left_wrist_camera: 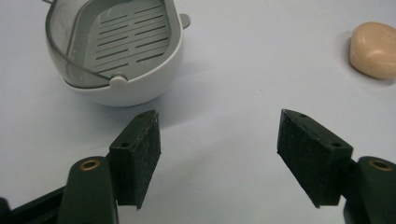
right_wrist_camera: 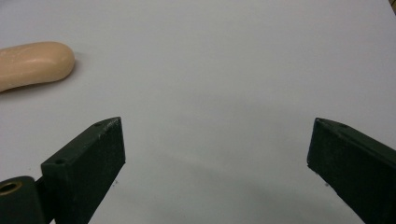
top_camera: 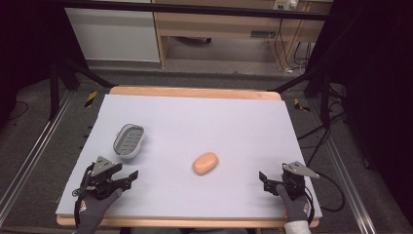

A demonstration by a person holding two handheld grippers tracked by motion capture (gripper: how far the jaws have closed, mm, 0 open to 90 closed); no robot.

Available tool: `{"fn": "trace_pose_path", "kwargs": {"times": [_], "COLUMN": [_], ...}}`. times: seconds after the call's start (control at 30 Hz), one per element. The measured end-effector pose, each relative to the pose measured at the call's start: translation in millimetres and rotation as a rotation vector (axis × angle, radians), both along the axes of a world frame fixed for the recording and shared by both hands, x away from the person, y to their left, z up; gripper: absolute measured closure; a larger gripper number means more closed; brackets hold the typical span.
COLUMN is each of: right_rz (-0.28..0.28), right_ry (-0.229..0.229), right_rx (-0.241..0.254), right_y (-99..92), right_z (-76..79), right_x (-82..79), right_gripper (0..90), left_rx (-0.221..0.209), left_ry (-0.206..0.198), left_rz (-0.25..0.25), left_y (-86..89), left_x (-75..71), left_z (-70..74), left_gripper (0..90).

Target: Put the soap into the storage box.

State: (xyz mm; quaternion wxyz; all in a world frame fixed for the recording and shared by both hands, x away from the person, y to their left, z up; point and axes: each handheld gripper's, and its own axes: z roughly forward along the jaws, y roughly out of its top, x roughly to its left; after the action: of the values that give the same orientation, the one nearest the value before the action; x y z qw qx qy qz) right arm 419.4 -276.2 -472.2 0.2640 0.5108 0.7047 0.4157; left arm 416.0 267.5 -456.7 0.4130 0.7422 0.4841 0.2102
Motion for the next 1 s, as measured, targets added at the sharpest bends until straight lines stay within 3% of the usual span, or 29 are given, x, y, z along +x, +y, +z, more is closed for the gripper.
{"fn": "trace_pose_path", "kwargs": {"times": [0.63,1.0], "right_rz": [0.0,-0.014], "right_ry": [-0.001,0.0], "right_rx": [0.005,0.003], "right_y": [-0.4,-1.2], "right_z": [0.5,0.5], "right_x": [-0.1,-0.3], "right_gripper": [4.4,4.4], "left_rx": [0.013,-0.005], "left_ry": [-0.026,-0.043], "left_rz": [-0.068,-0.099], "left_y": [-27.2,-42.3], "left_x": [1.7,7.7], "left_z": [13.5,28.6], "left_gripper": [27.6,26.9]}}
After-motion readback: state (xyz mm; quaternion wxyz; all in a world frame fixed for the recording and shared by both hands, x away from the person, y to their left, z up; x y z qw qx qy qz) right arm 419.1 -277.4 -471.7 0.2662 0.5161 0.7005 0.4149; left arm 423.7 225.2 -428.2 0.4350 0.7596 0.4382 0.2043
